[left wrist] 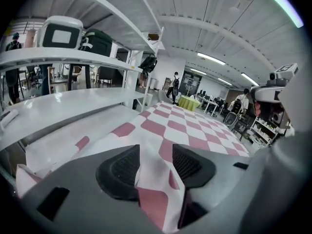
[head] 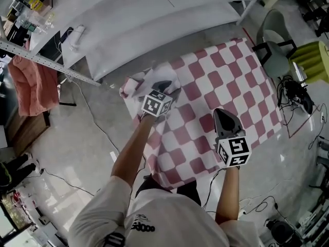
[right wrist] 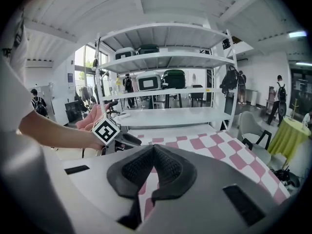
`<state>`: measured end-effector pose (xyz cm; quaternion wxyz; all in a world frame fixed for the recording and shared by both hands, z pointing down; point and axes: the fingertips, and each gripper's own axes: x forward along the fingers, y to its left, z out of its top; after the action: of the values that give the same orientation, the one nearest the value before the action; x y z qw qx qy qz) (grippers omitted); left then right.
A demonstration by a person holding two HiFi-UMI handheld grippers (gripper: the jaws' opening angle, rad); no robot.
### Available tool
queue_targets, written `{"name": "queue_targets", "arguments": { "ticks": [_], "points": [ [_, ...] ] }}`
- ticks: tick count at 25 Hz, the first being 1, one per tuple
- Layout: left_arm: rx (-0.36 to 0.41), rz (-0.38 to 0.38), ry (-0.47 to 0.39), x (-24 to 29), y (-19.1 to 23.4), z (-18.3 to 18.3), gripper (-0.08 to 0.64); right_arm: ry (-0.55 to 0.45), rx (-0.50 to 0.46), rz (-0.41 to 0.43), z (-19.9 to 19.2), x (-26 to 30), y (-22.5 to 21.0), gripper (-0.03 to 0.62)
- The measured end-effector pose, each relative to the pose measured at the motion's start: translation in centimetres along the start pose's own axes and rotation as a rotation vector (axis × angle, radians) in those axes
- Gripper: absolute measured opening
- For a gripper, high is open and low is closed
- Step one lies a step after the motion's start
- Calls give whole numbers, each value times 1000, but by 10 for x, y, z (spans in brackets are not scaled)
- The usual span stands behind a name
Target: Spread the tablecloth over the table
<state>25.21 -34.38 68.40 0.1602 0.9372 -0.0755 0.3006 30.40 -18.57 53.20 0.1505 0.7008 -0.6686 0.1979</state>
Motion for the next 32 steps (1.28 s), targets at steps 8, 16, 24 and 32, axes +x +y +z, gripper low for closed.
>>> {"name": "queue_targets", "arguments": {
  "ticks": [8, 16, 24, 32],
  "points": [
    [6, -3, 95, 20, 3, -20, 106, 22, 27, 0, -15, 7, -5, 15],
    [-3, 42, 42, -2, -1, -10, 29, 1, 2, 23, -3, 6, 0, 15],
    [-24, 134, -94, -73, 0, 2, 29, -37, -21, 78, 15, -1, 33, 15],
    [-62, 239, -148, -149, 14, -18, 29, -57, -56, 158, 30, -3, 91, 15]
  ]
}}
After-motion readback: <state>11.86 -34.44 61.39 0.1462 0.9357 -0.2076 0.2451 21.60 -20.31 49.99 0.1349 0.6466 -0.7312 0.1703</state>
